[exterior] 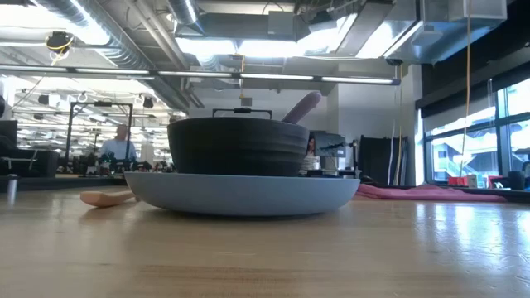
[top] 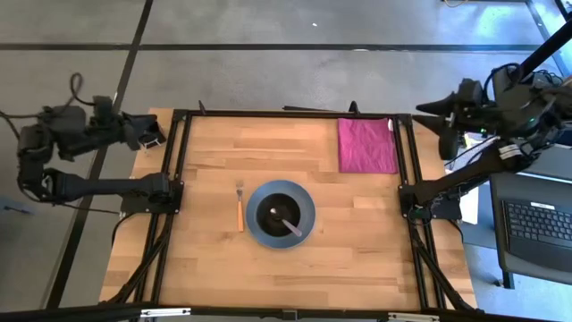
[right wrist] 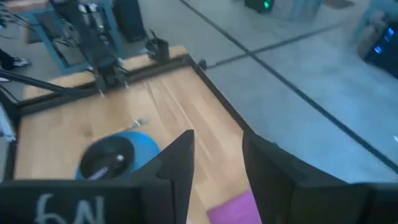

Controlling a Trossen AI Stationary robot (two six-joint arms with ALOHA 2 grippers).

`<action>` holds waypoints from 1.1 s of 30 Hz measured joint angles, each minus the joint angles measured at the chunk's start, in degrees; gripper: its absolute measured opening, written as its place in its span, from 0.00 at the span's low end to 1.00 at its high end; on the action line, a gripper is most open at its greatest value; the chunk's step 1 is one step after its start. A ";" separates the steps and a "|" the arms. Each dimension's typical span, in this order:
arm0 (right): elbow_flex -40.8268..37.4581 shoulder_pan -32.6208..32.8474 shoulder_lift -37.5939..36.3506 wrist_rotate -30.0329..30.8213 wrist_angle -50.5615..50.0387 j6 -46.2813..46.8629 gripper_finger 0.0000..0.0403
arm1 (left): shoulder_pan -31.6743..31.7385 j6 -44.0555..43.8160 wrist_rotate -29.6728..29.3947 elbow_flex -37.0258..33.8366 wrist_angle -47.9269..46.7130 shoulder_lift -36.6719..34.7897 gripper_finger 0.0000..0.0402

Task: Set table place
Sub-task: Return to Home Position

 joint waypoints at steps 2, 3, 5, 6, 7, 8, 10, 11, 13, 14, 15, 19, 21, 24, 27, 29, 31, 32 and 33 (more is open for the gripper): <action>-6.90 0.00 -4.40 0.53 0.90 2.84 0.34 | 0.00 -0.22 -1.29 -4.71 2.02 -2.20 0.04; -11.33 0.00 -6.71 0.54 2.61 4.22 0.34 | 0.00 -0.22 -1.84 -7.42 3.75 -3.30 0.03; -21.91 0.00 -11.77 0.51 11.15 5.56 0.34 | -0.02 -0.22 -2.01 -13.28 8.31 -5.68 0.03; -27.51 0.00 -14.25 0.06 17.51 5.31 0.34 | -0.02 -0.21 -1.48 -16.47 11.66 -6.83 0.02; -33.26 0.00 -16.64 -1.09 24.68 3.90 0.34 | -0.02 -0.13 -0.12 -19.61 15.34 -7.77 0.01; -39.03 0.00 -18.68 -2.96 31.94 1.78 0.34 | -0.02 -0.07 1.77 -22.68 18.88 -8.67 0.01; -49.46 0.00 -22.11 -6.34 45.79 -2.24 0.34 | -0.02 -0.03 6.09 -29.09 26.91 -10.38 0.00; -54.15 0.00 -23.49 -7.37 51.93 -3.45 0.34 | -0.02 -0.01 8.48 -32.04 31.34 -11.08 0.00; -62.43 0.00 -25.59 -9.75 62.06 -4.05 0.34 | -0.02 0.08 12.28 -37.75 39.48 -12.44 0.01; -66.37 0.00 -26.73 -11.36 66.25 -4.01 0.34 | -0.02 0.10 13.62 -40.31 43.15 -13.08 0.02; -69.95 -0.02 -27.73 -12.69 70.22 -3.99 0.34 | -0.02 0.21 14.73 -42.60 46.21 -13.72 0.02; -82.93 -0.41 -31.43 -12.88 83.08 -3.78 0.34 | -0.02 0.28 16.02 -50.54 52.57 -16.76 0.05; -88.69 -0.94 -33.68 -12.51 88.35 -3.36 0.34 | -0.02 0.30 17.08 -54.11 55.18 -18.53 0.06; -96.93 -1.64 -37.51 -12.48 97.09 -1.35 0.34 | -0.02 0.55 19.01 -59.72 62.83 -20.67 0.07; -104.48 -2.32 -41.09 -12.51 104.58 -0.51 0.34 | -0.04 2.49 20.01 -65.19 72.75 -21.93 0.07; -108.56 -2.41 -43.34 -12.52 108.86 -0.61 0.34 | 0.00 3.89 20.24 -68.36 76.72 -22.47 0.07; -112.15 -2.40 -45.37 -12.48 112.06 -0.75 0.34 | -0.02 4.58 20.24 -71.30 78.88 -22.60 0.07; -113.70 -2.40 -46.28 -12.33 113.19 -0.70 0.34 | 0.00 4.56 20.29 -72.71 79.44 -22.60 0.06; -115.15 -2.40 -47.07 -12.08 113.91 -0.59 0.34 | -0.01 4.51 20.29 -74.12 79.83 -22.58 0.06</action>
